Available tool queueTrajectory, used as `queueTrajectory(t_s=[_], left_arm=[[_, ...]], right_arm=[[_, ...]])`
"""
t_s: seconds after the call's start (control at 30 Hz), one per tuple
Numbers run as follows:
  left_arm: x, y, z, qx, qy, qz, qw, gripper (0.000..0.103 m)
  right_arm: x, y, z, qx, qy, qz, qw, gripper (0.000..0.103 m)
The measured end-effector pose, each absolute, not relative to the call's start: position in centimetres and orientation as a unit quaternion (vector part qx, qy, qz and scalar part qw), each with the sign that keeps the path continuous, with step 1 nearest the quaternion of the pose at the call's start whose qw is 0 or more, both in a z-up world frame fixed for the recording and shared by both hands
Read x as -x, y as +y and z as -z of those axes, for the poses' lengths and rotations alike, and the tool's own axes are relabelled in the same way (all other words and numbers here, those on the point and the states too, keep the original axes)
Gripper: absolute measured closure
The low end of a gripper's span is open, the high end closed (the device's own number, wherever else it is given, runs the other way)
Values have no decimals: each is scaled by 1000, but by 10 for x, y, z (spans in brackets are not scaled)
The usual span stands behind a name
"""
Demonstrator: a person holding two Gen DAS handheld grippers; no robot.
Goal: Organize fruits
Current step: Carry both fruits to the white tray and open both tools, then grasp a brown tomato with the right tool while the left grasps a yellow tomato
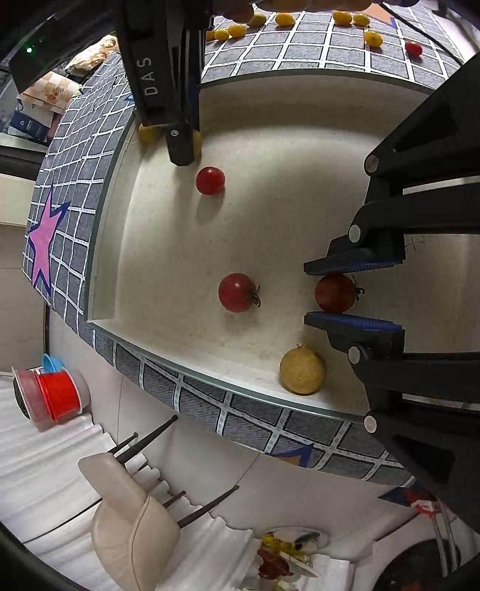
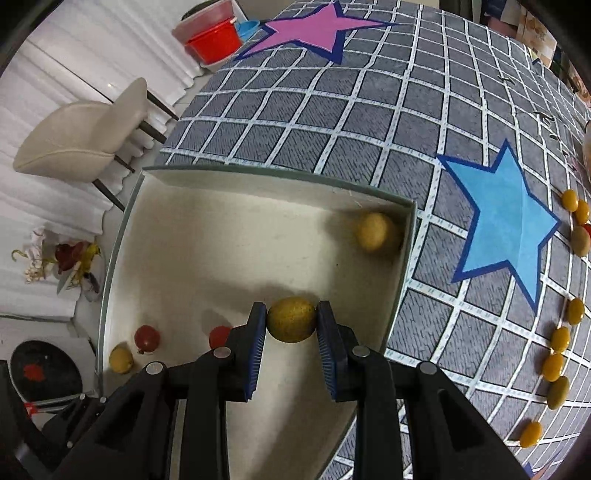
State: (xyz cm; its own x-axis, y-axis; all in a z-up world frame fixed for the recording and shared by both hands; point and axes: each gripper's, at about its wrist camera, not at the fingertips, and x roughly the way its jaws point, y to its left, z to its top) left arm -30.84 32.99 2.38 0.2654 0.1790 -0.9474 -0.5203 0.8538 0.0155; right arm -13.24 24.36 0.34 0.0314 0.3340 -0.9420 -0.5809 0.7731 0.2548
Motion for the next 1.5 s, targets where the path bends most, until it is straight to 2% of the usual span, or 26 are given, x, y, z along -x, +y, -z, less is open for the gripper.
queueTrajectory(t_s=[0.27,0.3,0.33,0.4,0.47,0.53,0.6,0.63,0.97,1.33,1.5], left_arm=[[304,328,-25,133,570,-230,778,80],[304,327,-26,126,571,-233,777,69],[303,326,-27,123,569,-232,780,47],[303,322,-31,116,558,-229,789,33],[302,316,-34,92,556,-234,792,33],[300,313,-33,91,563,-225,790,33],[299,311,-34,97,568,-213,789,33],[298,309,-36,95,568,-212,789,33],[278,264,-61,55,563,-156,810,33],[219,173,-78,42,556,-55,828,33],[192,135,-70,59,563,-30,824,33]], right_arm=[[133,253,-1,104,616,-325,710,73],[132,254,-1,104,616,-325,710,73],[132,252,-2,103,617,-326,709,72],[132,250,-2,97,620,-331,705,67],[133,249,-5,93,620,-336,703,58],[135,248,-10,88,616,-342,704,37],[137,244,-17,67,613,-357,701,24],[137,242,-22,60,609,-361,703,21],[137,158,-68,8,584,-320,746,21],[112,-11,-59,0,599,-178,781,21],[88,-56,-52,8,596,-153,788,21]])
